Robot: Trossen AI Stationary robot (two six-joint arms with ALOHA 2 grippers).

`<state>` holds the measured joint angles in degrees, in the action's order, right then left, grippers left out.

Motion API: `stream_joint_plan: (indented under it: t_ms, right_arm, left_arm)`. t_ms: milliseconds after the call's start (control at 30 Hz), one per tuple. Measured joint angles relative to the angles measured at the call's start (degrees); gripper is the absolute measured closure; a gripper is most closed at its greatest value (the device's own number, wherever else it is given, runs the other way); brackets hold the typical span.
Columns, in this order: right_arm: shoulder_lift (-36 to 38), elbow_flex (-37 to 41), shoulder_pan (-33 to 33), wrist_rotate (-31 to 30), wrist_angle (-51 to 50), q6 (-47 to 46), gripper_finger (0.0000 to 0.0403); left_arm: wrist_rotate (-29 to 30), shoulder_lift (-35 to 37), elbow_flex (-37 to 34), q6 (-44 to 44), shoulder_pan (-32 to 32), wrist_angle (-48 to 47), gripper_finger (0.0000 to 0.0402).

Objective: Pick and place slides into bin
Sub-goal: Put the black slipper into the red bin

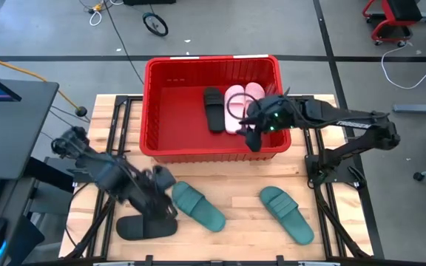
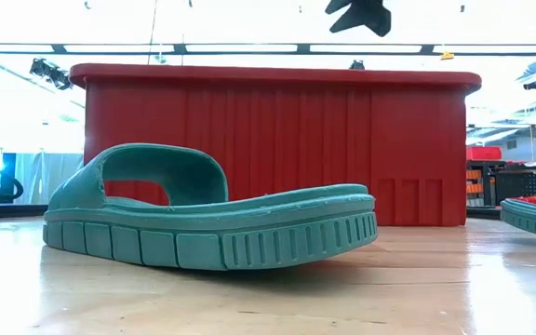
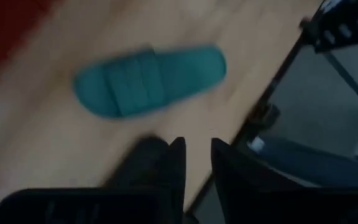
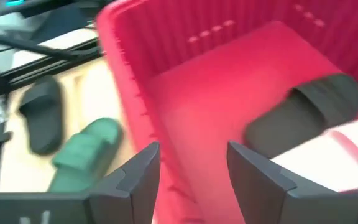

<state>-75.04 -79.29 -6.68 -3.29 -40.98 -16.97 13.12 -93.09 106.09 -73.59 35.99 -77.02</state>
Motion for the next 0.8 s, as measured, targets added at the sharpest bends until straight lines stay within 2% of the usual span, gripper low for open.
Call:
stream_joint_plan:
  t_ms: [133,300,400,500,633,800]
  right_arm:
    - [-0.32,0.0,4.94,0.81,0.0,0.0,0.0213]
    - [-1.07,0.0,10.71,3.94,-0.06,0.48,0.0213]
    - [-1.07,0.0,13.36,4.08,0.03,0.5,0.0213]
    - [-1.01,0.0,15.31,4.05,0.01,0.52,0.0213]
    - [-1.01,0.0,16.77,4.06,0.03,0.57,0.0213]
    - [-1.01,0.0,16.96,3.8,0.04,0.66,0.0213]
  left_arm:
    - [-4.07,-0.01,-10.47,-8.18,4.07,11.66,0.0302]
    - [-4.36,-0.01,-22.6,-19.49,8.2,27.57,0.0282]
    - [-4.87,-0.01,-28.43,-25.69,10.11,33.88,0.0271]
    - [-9.18,-0.01,-32.96,-32.41,11.78,34.21,0.026]
    - [-18.76,-0.01,-38.2,-41.87,13.44,33.27,0.0247]
    - [-22.55,-0.01,-42.98,-52.48,15.56,32.52,0.0237]
